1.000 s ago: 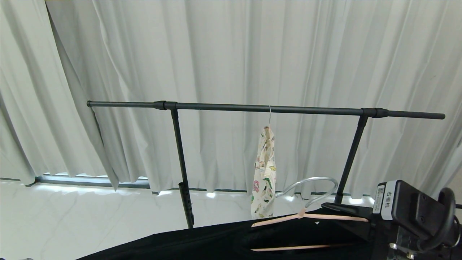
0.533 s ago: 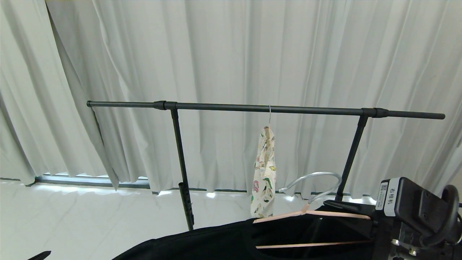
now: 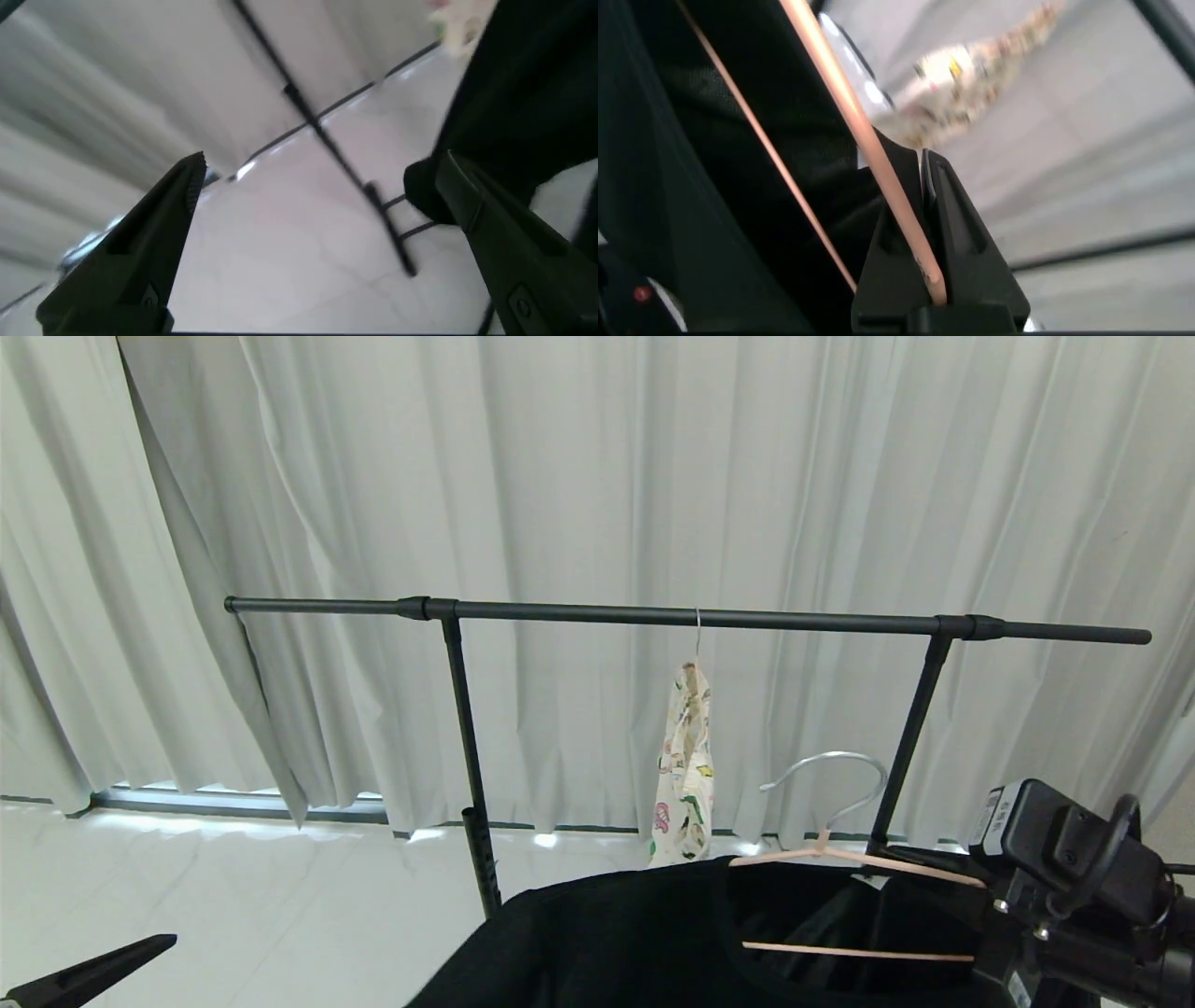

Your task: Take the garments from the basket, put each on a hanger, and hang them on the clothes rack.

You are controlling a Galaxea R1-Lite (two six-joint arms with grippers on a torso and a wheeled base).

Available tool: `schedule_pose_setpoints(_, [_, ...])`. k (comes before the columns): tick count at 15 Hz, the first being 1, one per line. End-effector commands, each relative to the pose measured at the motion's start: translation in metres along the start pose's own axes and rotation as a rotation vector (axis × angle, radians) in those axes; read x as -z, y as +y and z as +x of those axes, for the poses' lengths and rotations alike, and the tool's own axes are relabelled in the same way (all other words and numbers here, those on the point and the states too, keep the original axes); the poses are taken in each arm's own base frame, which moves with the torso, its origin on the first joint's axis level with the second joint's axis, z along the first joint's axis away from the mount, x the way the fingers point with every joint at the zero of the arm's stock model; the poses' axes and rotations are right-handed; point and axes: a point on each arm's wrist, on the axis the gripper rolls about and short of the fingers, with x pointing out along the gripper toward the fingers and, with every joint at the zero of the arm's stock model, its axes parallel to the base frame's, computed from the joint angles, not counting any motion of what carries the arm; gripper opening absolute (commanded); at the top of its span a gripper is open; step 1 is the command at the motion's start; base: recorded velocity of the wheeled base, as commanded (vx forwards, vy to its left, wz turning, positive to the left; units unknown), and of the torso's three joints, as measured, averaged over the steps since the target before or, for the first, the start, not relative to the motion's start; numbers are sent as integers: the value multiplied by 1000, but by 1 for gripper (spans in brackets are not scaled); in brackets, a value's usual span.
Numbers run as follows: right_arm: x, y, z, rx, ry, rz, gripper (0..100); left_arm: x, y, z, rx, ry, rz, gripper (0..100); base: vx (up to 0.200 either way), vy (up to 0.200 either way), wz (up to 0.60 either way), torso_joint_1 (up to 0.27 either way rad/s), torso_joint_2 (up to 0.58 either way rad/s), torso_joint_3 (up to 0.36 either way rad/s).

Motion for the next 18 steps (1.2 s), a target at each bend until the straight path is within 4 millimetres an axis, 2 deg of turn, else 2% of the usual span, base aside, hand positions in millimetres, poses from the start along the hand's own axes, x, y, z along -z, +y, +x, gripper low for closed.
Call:
schedule_pose_setpoints(1, [6,-10,-6,54,28,23,0,-13,5,-2,20,-59,-33,100,0,0,0,0,0,0])
schedule_pose_setpoints(4, [15,-19,-19,102,92,53,0,-26,12,5,8,-44,-73,100,0,0,0,0,0,0])
schedule_pose_setpoints(7, [32,-22,-44,200,247,79,0,-21,22,24,-190,175,-94,100,0,0,0,0,0,0])
schedule_pose_setpoints(8, [34,-22,-48,217,269,83,0,-21,23,27,-212,195,-96,100,0,0,0,0,0,0])
schedule_pose_setpoints(9, [42,-22,-64,257,321,105,0,-21,25,30,-241,226,-100,100,0,0,0,0,0,0])
schedule_pose_setpoints(11, [51,-22,-79,306,377,139,0,-19,25,30,-242,240,-97,100,0,0,0,0,0,0])
schedule_pose_setpoints(14, [59,-23,-92,391,448,185,0,-16,24,32,-240,258,-96,100,0,0,0,0,0,0])
schedule_pose_setpoints(17, [64,-30,-94,524,542,219,0,-15,26,32,-268,280,-101,100,0,0,0,0,0,0])
schedule_pose_setpoints(18, [66,-34,-94,567,577,235,0,-15,26,33,-274,286,-100,100,0,-200,0,2,-2,7])
